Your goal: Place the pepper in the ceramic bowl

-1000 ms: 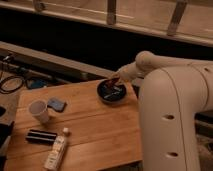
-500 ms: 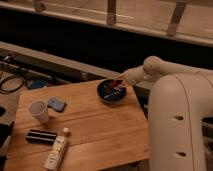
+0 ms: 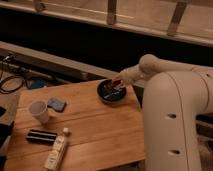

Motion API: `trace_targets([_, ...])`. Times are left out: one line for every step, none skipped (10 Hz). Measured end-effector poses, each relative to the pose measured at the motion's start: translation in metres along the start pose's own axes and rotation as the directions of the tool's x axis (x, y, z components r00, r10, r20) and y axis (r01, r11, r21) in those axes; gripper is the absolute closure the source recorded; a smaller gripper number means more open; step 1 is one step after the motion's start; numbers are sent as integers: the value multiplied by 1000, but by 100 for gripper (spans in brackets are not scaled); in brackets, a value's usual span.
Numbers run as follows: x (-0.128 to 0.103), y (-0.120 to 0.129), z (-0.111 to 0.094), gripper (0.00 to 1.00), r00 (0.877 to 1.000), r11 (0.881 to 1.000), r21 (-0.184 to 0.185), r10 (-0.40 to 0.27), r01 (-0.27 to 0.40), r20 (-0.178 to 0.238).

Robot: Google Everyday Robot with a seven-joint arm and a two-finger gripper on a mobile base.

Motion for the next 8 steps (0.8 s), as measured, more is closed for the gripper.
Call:
trace_targets([3,4,4,20,1000,1000,20,-14,14,0])
trace_targets([5,6,5,20,1000,999,29,-20,20,-1])
trace_targets([5,7,5,20,1000,999,35,-23,23,1])
trace_targets([5,6,4,20,1000,999,45,-30,30,4])
trace_targets([7,7,5,20,999,998,48,-35,35,3])
trace_targets([8,9,5,21,999,998,48,-40,40,1])
trace_targets([10,12,7,27,999,998,45,-42,42,-1])
trace_targets([11,14,8,38,999,998,44,-42,42,-2])
